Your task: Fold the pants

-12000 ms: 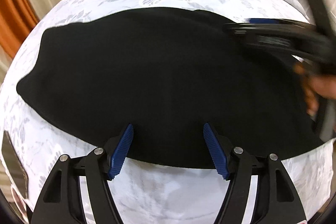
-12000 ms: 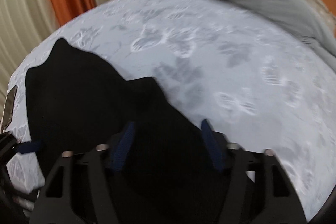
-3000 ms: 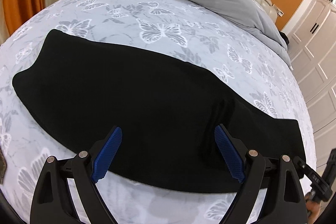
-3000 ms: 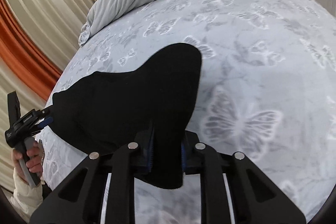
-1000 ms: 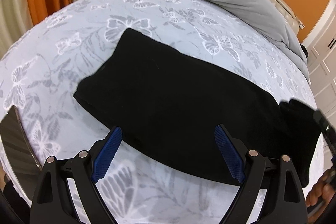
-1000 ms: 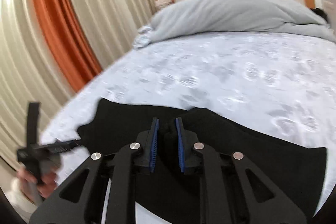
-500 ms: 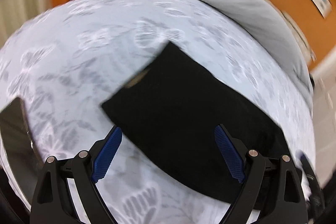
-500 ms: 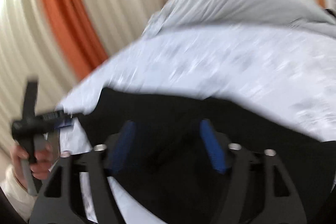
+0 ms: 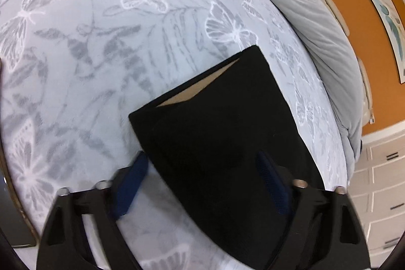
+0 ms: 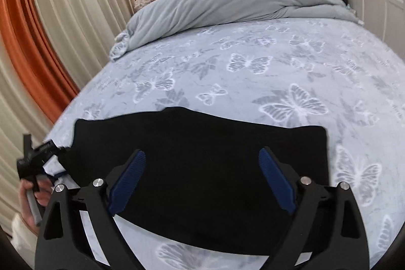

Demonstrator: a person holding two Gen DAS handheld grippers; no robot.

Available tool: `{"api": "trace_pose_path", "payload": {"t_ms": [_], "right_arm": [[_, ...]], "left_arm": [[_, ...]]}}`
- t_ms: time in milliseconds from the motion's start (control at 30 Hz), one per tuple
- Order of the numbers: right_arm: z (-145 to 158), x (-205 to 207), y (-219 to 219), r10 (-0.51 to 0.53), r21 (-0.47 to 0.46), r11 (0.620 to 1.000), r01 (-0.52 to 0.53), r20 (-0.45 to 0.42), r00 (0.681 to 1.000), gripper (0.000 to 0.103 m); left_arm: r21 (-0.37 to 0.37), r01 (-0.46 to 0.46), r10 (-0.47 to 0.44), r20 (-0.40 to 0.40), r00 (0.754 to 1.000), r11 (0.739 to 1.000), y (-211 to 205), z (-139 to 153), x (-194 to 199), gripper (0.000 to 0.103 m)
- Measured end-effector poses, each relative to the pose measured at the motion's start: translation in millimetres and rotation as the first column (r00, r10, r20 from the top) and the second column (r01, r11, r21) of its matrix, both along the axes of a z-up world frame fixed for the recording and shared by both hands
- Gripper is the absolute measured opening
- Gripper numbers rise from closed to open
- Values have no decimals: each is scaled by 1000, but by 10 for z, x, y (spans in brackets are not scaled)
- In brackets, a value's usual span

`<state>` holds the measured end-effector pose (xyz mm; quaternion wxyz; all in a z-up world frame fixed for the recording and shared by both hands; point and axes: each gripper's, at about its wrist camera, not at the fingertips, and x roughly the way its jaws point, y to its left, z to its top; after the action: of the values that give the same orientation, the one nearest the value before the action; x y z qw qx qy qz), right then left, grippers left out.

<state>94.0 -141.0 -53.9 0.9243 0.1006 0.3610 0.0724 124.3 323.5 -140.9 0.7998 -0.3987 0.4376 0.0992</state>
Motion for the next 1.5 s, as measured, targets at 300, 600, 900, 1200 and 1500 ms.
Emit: {"api": "trace_pose_path", "payload": {"t_ms": [300,600,900,1200,1500], "right_arm": [[131,-87,-334,-71,-7,997,71,25,997,89],[246,-354,-951,-166,-42,985,168,42,985,90],[166,-583,-1657,-258,-37,966,257,-9,966,90],[94,-383,-1206,-62,77,995,66,-45,997,90],[46,-233,-824,-26,70,997,29,-40,999,90]], "left_arm": [[95,56,-77,237,968,994,-663,877,-37,11],[330,425,-529,361,768,843,-2719,1474,-297,11],[439,600,-682,40,730,669,-3864,456,-299,14],[437,584,-695,147,703,684,-3438,955,-607,38],[409,632,-734,166,658,658,-3467,863,-657,96]]}}
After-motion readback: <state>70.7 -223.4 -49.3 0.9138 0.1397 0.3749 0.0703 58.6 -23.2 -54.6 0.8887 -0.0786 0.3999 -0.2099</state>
